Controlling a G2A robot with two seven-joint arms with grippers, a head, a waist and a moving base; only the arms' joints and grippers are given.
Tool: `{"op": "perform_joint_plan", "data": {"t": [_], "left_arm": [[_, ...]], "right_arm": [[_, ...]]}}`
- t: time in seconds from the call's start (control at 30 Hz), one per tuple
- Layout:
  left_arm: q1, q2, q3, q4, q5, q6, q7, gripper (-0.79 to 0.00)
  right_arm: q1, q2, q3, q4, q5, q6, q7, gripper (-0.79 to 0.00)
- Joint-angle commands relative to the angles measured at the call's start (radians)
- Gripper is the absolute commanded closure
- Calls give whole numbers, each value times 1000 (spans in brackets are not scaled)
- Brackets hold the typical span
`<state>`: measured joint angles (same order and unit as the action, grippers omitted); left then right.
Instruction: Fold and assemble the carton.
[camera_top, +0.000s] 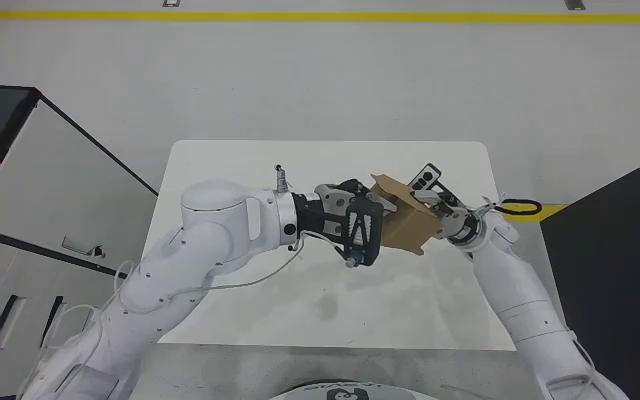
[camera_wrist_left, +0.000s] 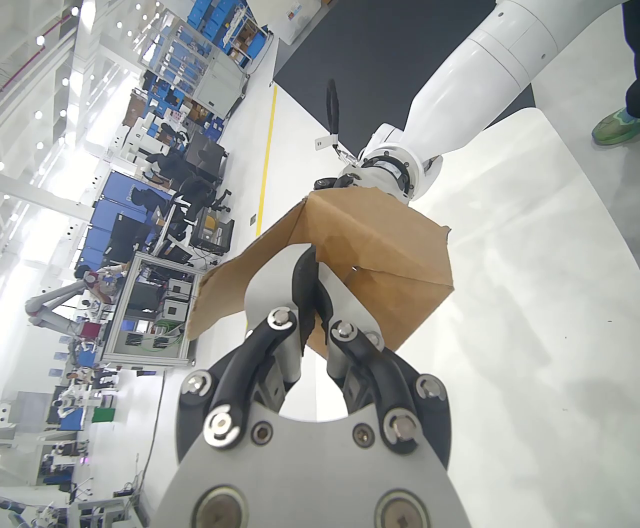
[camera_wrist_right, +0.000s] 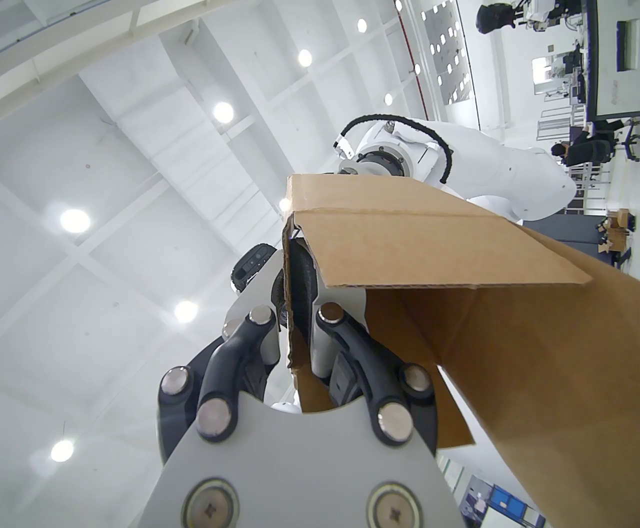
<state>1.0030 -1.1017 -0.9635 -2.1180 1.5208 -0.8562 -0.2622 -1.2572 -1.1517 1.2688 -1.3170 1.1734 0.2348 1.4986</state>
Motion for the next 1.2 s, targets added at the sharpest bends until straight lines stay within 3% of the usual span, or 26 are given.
{"op": "perform_joint_plan", "data": {"t": [0.0, 0.77, 1.17], "left_arm": [[0, -1, 7, 2, 1, -3, 3, 0], [0, -1, 1, 18, 3, 11, 14, 0], [24, 11, -91, 17, -20, 29, 8, 0]], "right_arm": [[0, -1, -3, -1, 1, 0, 1, 0], [9, -2, -5, 15, 5, -7, 2, 0], [23, 2, 32, 44, -2, -45, -11, 0]]}}
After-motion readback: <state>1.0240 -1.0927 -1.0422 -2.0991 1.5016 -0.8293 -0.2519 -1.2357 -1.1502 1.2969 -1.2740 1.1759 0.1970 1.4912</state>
